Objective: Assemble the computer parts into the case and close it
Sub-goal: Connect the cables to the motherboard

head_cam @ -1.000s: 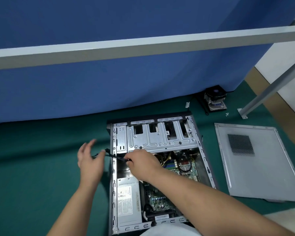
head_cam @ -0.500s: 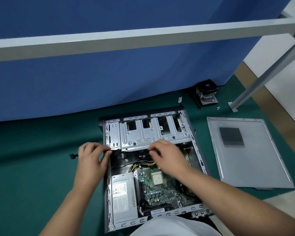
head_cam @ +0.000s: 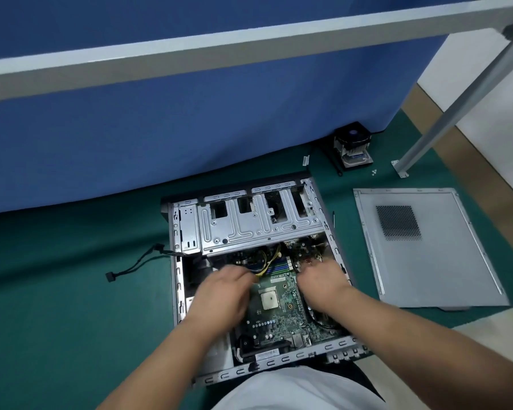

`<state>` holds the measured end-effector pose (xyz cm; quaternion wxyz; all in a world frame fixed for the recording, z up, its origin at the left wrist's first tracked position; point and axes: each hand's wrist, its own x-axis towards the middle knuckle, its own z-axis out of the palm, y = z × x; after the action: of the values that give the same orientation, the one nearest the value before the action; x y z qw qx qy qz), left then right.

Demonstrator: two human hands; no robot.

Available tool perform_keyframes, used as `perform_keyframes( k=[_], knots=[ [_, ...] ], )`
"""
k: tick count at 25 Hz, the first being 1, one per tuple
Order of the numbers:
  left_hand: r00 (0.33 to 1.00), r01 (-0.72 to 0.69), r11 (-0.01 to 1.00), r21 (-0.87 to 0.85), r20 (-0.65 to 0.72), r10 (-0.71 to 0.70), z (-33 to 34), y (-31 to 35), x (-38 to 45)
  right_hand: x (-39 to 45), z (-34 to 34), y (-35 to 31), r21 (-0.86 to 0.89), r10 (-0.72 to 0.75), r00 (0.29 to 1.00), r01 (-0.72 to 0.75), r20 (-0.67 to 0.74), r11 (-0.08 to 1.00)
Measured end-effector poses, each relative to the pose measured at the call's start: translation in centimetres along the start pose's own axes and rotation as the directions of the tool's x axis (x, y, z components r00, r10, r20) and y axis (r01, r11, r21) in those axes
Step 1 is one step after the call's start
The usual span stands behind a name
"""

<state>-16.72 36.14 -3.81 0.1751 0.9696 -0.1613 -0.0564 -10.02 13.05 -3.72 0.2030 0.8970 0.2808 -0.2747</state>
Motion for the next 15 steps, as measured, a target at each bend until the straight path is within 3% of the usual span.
perform_keyframes(
  k=[3, 7, 10, 15],
  knots=[
    [0.970, 0.043, 0.985, 0.168, 0.227, -0.081, 1.6, 0.8, 2.6, 0.8, 0.4, -1.8, 0.154, 0.097, 0.994, -0.105, 0.059, 0.982],
    [0.904, -0.018, 0.920, 0.391, 0.399, -0.152, 2.4, 0.9, 4.7, 1.4, 1.6, -2.6, 0.292, 0.122, 0.991, -0.132, 0.051, 0.947],
    [0.867, -0.033, 0.886, 0.463, 0.454, -0.206, 2.6, 1.6, 6.0, 1.6, 2.4, -2.3, 0.335, 0.114, 0.992, -0.127, 0.056, 0.934],
    [0.844, 0.092, 0.891, 0.445, 0.439, -0.307, 1.7, 0.3, 6.9, 1.7, 3.0, -1.9, 0.412, 0.119, 0.992, -0.123, 0.036, 0.903]
  ],
)
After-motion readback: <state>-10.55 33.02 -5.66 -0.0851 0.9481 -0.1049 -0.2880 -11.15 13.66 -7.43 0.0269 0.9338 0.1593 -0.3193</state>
